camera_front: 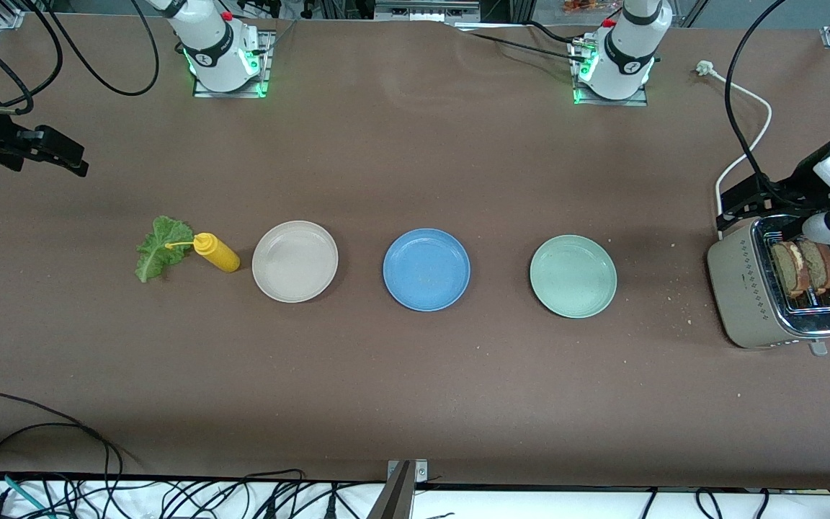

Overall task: Make sandwich in blue plate with both arms
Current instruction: 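Move the left gripper toward the toaster above the bread slices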

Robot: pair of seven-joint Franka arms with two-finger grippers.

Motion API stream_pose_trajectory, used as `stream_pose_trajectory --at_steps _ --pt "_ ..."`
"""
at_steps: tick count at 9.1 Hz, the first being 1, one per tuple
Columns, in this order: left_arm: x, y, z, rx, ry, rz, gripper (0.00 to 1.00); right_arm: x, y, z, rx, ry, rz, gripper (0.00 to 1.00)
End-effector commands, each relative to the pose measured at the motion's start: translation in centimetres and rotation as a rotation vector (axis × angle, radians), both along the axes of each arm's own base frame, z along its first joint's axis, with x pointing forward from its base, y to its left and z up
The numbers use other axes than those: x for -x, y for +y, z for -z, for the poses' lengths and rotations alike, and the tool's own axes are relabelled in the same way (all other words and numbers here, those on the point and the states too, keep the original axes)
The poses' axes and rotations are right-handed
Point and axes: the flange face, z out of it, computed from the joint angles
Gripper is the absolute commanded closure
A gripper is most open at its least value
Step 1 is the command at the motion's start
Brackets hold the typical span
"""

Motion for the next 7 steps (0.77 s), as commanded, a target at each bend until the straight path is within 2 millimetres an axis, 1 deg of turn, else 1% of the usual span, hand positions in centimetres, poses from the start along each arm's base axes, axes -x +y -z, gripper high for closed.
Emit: stream_pose_trajectory --at_steps 1,4,5,7 --pt "0.14 0.14 -0.56 -0.015 0.003 -0.002 0.00 0.10 -0.02 -0.72 -0.015 -0.009 0.011 0.00" --pt "0.13 0.36 -0.55 -0.020 0.002 -0.006 0.00 0.05 -0.19 -0.64 -0.015 -0.008 0.015 0.00" --pt "0.05 0.94 -0.54 -0.012 0.003 -0.018 0.00 0.11 -0.10 -0.71 -0.017 -0.008 0.014 0.00" --pt "-0.10 1.06 -0.19 -0.014 0.007 -0.016 0.00 0.13 -0.01 -0.70 -0.017 -0.006 0.012 0.00"
